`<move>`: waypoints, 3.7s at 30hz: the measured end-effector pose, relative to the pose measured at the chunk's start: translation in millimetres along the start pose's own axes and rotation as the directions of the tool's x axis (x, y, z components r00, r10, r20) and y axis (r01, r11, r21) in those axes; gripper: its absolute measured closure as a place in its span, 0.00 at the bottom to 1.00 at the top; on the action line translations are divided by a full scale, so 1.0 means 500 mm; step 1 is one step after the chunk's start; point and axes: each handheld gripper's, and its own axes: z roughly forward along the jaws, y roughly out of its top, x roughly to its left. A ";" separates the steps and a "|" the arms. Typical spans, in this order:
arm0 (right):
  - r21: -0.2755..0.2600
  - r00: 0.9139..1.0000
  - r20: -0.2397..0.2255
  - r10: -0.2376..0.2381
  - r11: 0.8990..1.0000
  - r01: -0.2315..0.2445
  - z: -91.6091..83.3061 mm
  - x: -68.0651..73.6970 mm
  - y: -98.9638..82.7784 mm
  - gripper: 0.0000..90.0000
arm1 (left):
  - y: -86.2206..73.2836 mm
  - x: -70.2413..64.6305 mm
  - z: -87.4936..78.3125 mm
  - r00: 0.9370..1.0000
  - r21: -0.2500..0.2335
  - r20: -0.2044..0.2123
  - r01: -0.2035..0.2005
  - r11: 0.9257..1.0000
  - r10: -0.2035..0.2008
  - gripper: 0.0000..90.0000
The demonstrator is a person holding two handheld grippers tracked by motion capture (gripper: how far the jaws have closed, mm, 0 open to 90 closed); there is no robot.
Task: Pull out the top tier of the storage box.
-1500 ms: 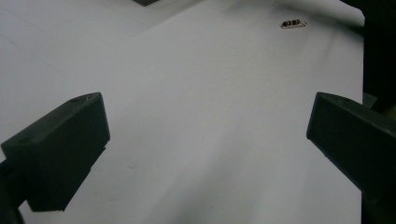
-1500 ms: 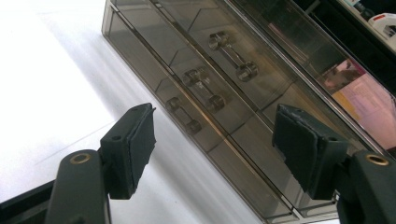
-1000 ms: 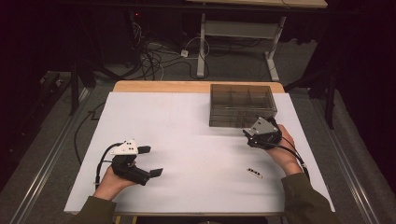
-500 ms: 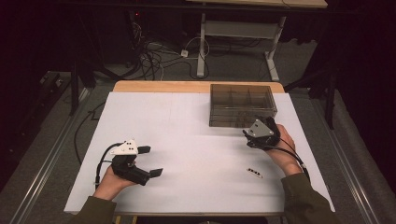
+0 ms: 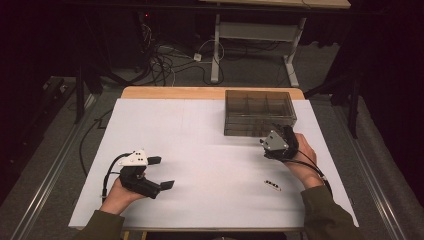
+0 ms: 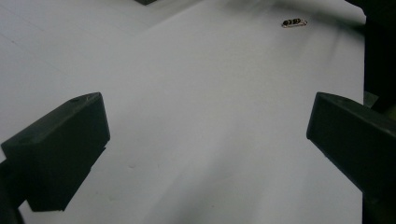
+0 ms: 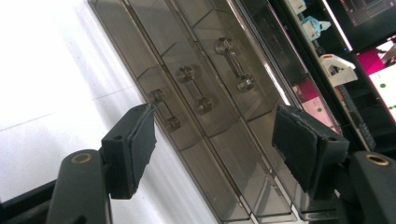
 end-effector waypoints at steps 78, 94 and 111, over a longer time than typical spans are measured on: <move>0.114 0.887 0.213 -0.410 0.912 0.394 0.030 0.040 0.027 0.55 | -0.001 0.002 -0.003 1.000 0.002 -0.008 0.000 1.000 0.000 0.00; 0.124 0.869 0.246 -0.430 0.903 0.412 0.041 0.038 0.032 0.68 | -0.001 0.003 -0.003 1.000 0.002 -0.009 0.001 1.000 0.000 0.00; 0.131 0.861 0.259 -0.438 0.899 0.418 0.048 0.038 0.036 0.80 | -0.001 0.003 -0.003 1.000 0.002 -0.010 0.001 1.000 -0.001 0.00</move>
